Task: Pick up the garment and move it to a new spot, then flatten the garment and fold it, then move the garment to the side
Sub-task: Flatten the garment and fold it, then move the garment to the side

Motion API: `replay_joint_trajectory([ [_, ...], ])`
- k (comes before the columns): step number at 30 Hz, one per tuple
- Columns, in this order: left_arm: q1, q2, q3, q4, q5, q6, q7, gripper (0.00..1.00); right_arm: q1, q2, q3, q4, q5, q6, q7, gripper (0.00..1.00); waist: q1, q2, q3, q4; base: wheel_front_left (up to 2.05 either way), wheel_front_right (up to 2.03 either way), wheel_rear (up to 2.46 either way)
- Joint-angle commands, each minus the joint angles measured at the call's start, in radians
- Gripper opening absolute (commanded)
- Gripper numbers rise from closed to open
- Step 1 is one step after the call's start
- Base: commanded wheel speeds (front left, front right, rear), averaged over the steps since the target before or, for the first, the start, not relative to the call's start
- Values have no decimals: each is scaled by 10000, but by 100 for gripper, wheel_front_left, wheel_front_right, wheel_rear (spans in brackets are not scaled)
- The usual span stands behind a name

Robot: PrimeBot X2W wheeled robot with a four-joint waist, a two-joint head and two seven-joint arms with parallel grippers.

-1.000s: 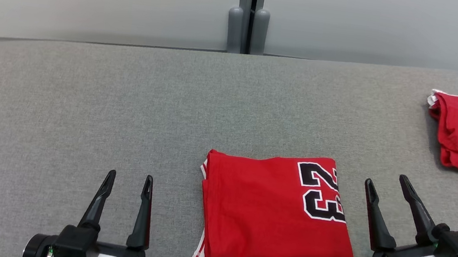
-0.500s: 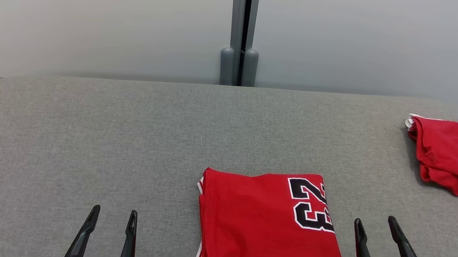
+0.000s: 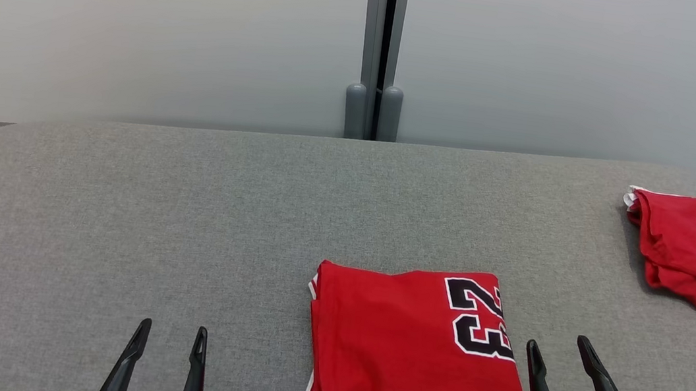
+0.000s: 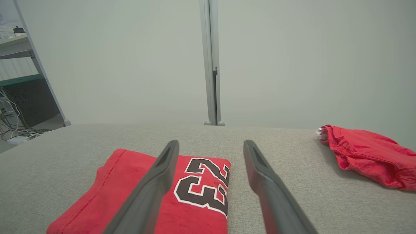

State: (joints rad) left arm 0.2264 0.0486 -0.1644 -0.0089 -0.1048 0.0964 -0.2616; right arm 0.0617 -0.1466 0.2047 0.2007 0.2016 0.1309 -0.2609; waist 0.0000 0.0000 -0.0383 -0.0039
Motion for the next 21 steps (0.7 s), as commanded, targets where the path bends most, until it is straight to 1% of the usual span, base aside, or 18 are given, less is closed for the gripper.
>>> replay_joint_trajectory([
  [1, 3, 38, 29, -3, 65, -40, -37, 100, 59, -25, 2, -25, 55, -8, -45, 100, 0, 0, -1, 3, 0, 0, 0],
  [21, -114, 37, -85, 25, 205, -60, -37, 100, 121, -38, 5, -166, 125, -8, -46, 100, 0, 0, 65, 125, 0, 0, 0],
])
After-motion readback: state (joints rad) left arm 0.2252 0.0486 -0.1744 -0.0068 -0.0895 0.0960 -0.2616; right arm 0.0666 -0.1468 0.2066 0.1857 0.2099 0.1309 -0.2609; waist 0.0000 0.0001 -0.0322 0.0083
